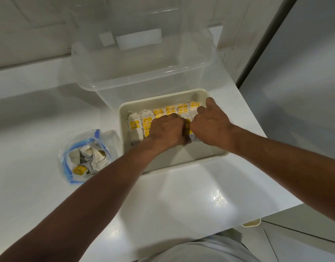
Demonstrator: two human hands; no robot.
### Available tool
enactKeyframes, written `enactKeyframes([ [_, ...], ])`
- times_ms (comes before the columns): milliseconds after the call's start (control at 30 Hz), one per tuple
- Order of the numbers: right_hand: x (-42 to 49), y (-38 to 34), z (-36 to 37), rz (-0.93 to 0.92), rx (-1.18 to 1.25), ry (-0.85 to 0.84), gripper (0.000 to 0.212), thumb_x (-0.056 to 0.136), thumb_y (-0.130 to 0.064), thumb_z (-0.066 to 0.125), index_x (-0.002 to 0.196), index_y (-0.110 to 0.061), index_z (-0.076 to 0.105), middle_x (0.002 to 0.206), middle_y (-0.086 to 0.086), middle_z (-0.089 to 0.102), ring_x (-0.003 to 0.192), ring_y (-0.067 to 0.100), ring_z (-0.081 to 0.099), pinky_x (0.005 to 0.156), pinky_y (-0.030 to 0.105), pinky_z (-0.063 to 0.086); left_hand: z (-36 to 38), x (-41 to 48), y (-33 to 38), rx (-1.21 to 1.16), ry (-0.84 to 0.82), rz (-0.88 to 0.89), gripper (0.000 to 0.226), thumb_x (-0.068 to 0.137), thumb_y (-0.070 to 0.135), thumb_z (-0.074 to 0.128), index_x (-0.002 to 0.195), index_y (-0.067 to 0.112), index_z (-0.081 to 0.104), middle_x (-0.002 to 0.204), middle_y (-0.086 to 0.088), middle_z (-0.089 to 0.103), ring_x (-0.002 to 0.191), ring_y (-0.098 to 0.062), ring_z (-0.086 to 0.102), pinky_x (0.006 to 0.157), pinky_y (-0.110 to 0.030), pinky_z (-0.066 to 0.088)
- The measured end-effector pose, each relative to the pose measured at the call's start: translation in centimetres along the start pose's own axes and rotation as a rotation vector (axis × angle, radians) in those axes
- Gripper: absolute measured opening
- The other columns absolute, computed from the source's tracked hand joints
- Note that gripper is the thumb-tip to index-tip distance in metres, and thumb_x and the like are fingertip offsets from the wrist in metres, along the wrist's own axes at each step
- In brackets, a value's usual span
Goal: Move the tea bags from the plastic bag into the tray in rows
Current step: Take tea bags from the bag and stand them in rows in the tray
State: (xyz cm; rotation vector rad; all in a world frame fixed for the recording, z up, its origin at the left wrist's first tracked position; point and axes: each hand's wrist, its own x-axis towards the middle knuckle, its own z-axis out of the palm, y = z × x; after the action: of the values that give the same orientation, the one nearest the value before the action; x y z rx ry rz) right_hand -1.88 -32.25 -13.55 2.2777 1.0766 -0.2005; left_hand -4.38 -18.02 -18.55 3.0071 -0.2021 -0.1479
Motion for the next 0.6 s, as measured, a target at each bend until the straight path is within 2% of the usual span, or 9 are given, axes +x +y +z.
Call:
enactKeyframes([
  [100, 0.1, 0.0, 0.1, 0.030, -0.027, 0.012, 0.010, 0.093, -0.021, 0.051, 0.088, -0.026, 0.058, 0.101, -0.004, 0.068, 0.109, 0.024, 0.053, 0.111, 0.050, 0.021, -0.2, 0.3, 0.0, -0.053, -0.029, -0.030, 0.043, 0.071, 0.070, 0.066, 0.089, 0.031, 0.067, 0.094, 0.005, 0.065, 0.087, -0.024, 0.065, 0.061, -0.029, 0.037],
  [167, 0.1, 0.0, 0.1, 0.047, -0.021, 0.012, 0.015, 0.093, -0.020, 0.051, 0.099, -0.024, 0.064, 0.103, -0.003, 0.068, 0.110, 0.025, 0.052, 0.110, 0.051, 0.021, -0.3, 0.3, -0.1, -0.075, -0.041, -0.043, 0.043, 0.071, 0.071, 0.066, 0.087, 0.031, 0.067, 0.092, 0.006, 0.065, 0.086, -0.023, 0.065, 0.060, -0.029, 0.036],
  [267, -0.1, -0.2, 0.1, 0.047, -0.032, 0.023, 0.017, 0.092, -0.019, 0.051, 0.103, -0.024, 0.064, 0.104, -0.003, 0.067, 0.110, 0.025, 0.052, 0.107, 0.050, 0.022, -0.6, 0.1, 0.0, -0.049, -0.030, -0.041, 0.042, 0.075, 0.069, 0.064, 0.093, 0.030, 0.066, 0.097, 0.003, 0.065, 0.089, -0.025, 0.065, 0.062, -0.030, 0.036],
  [367, -0.1, -0.7, 0.3, 0.047, -0.005, 0.047, 0.019, 0.091, -0.015, 0.051, 0.102, -0.022, 0.065, 0.104, -0.002, 0.067, 0.110, 0.026, 0.052, 0.104, 0.050, 0.015, -0.7, 0.0, 0.3, 0.008, -0.019, -0.017, 0.039, 0.081, 0.060, 0.063, 0.102, 0.028, 0.068, 0.103, -0.001, 0.065, 0.093, -0.028, 0.066, 0.062, -0.031, 0.034],
  [500, -0.6, -1.0, 0.0, 0.068, -0.019, 0.093, 0.018, 0.090, -0.018, 0.054, 0.101, -0.027, 0.064, 0.102, -0.005, 0.067, 0.109, 0.024, 0.053, 0.103, 0.049, 0.028, -1.2, -0.5, 0.7, 0.023, 0.004, -0.009, 0.042, 0.083, 0.059, 0.062, 0.109, 0.026, 0.066, 0.108, -0.001, 0.064, 0.098, -0.028, 0.065, 0.065, -0.031, 0.035],
  [600, -1.3, -1.4, -0.3, 0.112, 0.041, 0.167, 0.012, 0.087, -0.018, 0.055, 0.089, -0.030, 0.056, 0.088, -0.008, 0.064, 0.098, 0.022, 0.055, 0.093, 0.046, 0.027, -1.9, -1.4, 0.3, -0.024, 0.005, -0.001, 0.044, 0.081, 0.065, 0.061, 0.105, 0.028, 0.063, 0.110, 0.001, 0.063, 0.102, -0.027, 0.063, 0.068, -0.031, 0.037],
])
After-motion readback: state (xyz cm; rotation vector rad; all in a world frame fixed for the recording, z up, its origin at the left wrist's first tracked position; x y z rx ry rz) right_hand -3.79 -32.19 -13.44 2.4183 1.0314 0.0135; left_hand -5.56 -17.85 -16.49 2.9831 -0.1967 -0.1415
